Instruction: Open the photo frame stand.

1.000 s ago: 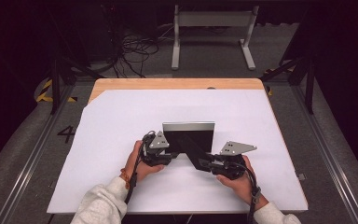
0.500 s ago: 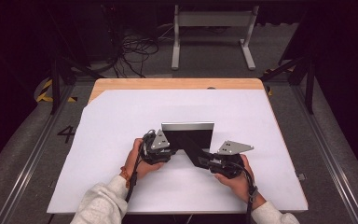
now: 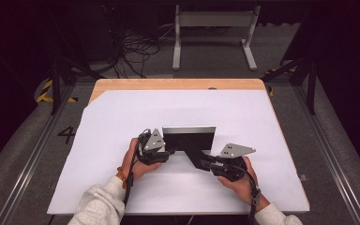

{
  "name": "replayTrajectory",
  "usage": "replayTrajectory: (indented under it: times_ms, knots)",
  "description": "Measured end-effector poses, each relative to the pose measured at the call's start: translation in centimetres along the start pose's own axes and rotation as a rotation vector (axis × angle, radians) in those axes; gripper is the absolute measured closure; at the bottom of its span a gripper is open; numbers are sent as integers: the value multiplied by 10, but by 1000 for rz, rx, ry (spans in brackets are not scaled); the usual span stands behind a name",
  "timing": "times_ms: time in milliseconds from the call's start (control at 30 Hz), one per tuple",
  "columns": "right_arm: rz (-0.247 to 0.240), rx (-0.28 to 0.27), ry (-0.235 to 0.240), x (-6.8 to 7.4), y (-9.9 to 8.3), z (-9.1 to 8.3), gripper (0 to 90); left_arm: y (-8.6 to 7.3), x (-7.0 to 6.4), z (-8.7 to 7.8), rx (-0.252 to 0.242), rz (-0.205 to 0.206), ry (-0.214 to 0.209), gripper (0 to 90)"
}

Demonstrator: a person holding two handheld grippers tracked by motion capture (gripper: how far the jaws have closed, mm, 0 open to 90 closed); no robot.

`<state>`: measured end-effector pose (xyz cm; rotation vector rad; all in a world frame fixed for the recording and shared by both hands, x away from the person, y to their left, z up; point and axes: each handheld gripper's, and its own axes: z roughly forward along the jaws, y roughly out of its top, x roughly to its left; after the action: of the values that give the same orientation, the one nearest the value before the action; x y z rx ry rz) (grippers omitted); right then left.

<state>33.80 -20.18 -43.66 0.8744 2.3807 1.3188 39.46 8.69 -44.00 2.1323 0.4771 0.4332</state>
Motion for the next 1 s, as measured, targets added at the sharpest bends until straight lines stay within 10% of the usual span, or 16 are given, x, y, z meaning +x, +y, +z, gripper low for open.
replayTrajectory:
  times_ms: [567,1000]
  knots:
    - [-12,2,-1,2,0,-7,788,1,2,-15,-52,-17,-33,616]
    - [-12,8,15,3,-2,-7,809,-9,-4,3,39,1,-48,599]
